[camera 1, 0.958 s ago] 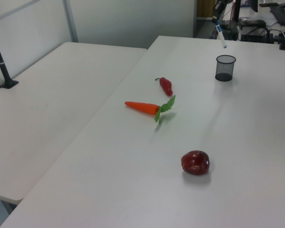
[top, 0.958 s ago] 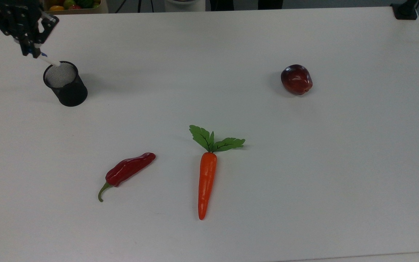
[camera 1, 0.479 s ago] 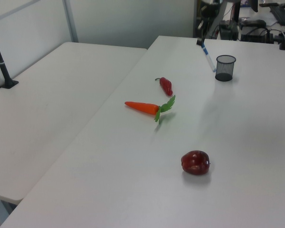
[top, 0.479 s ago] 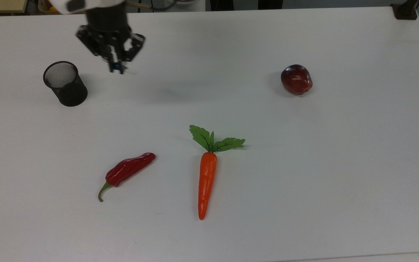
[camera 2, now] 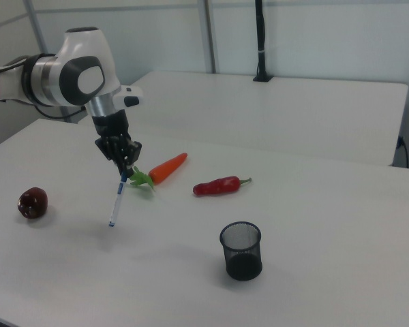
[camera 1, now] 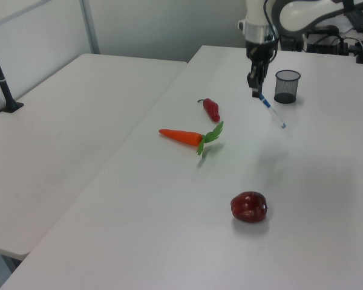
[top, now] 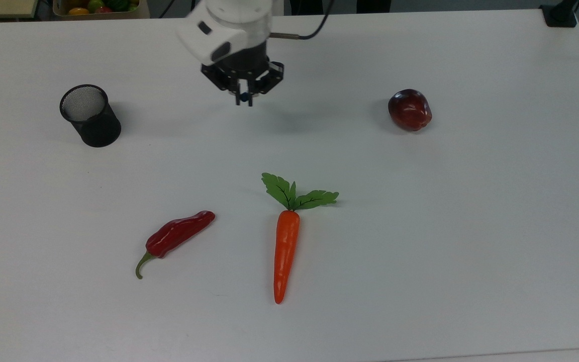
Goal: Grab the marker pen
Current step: 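Carry the marker away from the cup toward the apple and lower it, then open the gripper to release the marker onto the table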
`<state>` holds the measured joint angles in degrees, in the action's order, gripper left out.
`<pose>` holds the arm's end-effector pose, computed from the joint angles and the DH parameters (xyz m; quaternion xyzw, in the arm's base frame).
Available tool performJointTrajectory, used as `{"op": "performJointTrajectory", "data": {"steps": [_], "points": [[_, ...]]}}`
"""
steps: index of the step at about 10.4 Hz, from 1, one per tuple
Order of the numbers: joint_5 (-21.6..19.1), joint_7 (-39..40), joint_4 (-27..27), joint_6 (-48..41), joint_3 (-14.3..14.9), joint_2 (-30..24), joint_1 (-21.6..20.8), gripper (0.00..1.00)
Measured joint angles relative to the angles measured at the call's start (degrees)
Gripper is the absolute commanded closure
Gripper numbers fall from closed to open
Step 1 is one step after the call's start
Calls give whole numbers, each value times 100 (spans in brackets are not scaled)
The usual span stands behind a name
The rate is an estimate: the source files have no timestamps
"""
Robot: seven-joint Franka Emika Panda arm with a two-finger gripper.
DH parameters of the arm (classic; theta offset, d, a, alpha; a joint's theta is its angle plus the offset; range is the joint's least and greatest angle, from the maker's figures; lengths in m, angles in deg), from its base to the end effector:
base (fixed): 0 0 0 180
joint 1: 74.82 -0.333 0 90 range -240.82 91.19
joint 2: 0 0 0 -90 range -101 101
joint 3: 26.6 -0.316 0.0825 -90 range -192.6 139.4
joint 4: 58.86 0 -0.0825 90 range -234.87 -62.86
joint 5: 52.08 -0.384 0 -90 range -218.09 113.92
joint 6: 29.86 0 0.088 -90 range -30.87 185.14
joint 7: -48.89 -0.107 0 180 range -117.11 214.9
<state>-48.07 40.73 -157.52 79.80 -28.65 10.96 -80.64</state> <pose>0.6136 0.0785 0.4696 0.9995 0.0089 0.0046 0.0292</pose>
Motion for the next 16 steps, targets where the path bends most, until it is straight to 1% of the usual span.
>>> {"op": "performJointTrajectory", "data": {"steps": [1, 2, 5, 6, 7, 8, 9, 16], "points": [[0, -12, -64, -32, -101, 48, -7, 95], [0, -13, -119, -36, -142, 138, -24, 95], [0, -30, -132, -33, -176, 562, -151, 91], [0, -43, -127, -32, -176, 656, -182, 83], [0, -46, -125, -32, -176, 698, -188, 63], [0, -47, -122, -32, -175, 709, -187, 29], [5, -48, -118, -32, -175, 709, -186, 0], [23, -60, 113, -32, -175, 693, -178, 0]]}}
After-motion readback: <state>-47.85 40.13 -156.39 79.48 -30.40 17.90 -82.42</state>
